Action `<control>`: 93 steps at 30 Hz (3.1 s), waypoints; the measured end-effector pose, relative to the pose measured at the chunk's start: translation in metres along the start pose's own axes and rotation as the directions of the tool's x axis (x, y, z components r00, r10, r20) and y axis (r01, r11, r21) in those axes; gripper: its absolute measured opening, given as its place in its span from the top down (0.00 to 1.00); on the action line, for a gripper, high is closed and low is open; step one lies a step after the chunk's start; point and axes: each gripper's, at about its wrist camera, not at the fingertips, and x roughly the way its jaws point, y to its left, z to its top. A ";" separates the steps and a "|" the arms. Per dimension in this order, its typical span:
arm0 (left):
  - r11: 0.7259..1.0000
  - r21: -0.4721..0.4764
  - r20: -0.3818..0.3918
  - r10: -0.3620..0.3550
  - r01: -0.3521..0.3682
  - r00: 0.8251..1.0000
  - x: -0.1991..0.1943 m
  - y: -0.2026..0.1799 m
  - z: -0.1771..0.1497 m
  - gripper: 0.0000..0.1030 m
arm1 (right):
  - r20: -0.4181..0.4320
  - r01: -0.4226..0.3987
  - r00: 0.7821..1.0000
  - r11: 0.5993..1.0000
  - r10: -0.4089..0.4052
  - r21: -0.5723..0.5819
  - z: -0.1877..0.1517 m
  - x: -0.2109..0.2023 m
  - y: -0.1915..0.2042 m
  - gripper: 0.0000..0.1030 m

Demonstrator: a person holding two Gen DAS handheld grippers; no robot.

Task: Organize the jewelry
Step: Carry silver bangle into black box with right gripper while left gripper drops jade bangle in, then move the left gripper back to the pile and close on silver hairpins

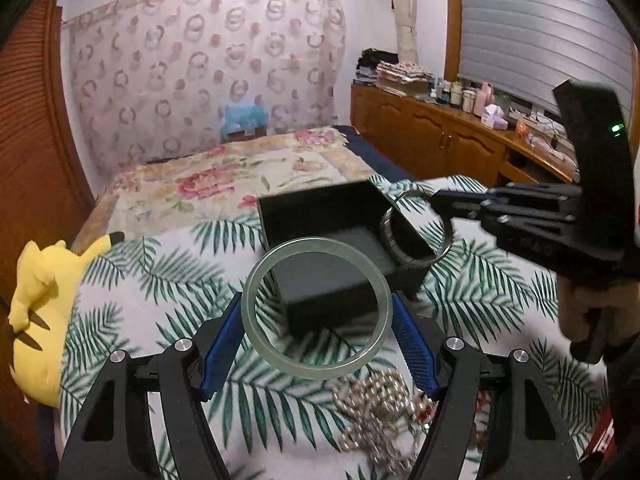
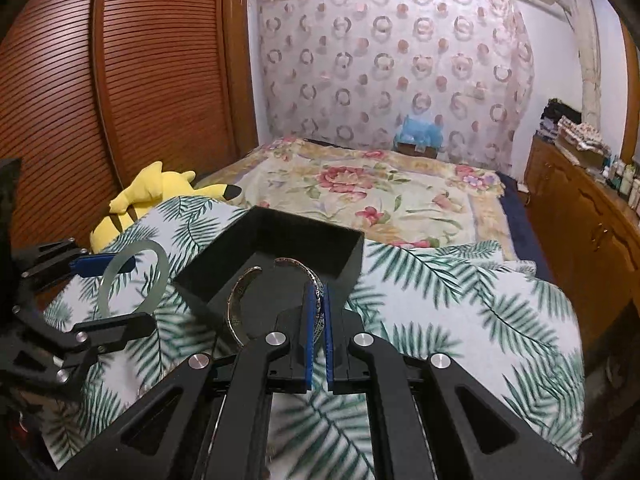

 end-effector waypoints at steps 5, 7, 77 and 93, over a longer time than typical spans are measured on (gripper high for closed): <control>1.000 -0.006 0.006 0.015 -0.015 1.000 0.008 0.008 0.016 0.34 | -0.008 -0.051 0.999 0.999 0.051 0.018 0.009 0.025 0.001 0.92; 1.000 -0.010 0.004 0.021 -0.021 1.000 0.015 0.011 0.022 0.34 | -0.017 -0.089 0.996 0.996 0.089 0.020 0.012 0.034 0.002 0.91; 0.993 -0.093 -0.121 -0.080 0.069 0.989 -0.020 -0.009 -0.082 0.27 | -0.226 -0.141 0.966 0.989 0.128 -0.042 -0.106 -0.029 0.031 0.86; 0.981 -0.144 -0.167 -0.150 0.126 0.974 -0.001 -0.025 -0.087 0.60 | -0.081 -0.059 0.995 0.998 0.057 -0.026 -0.087 -0.071 0.013 0.86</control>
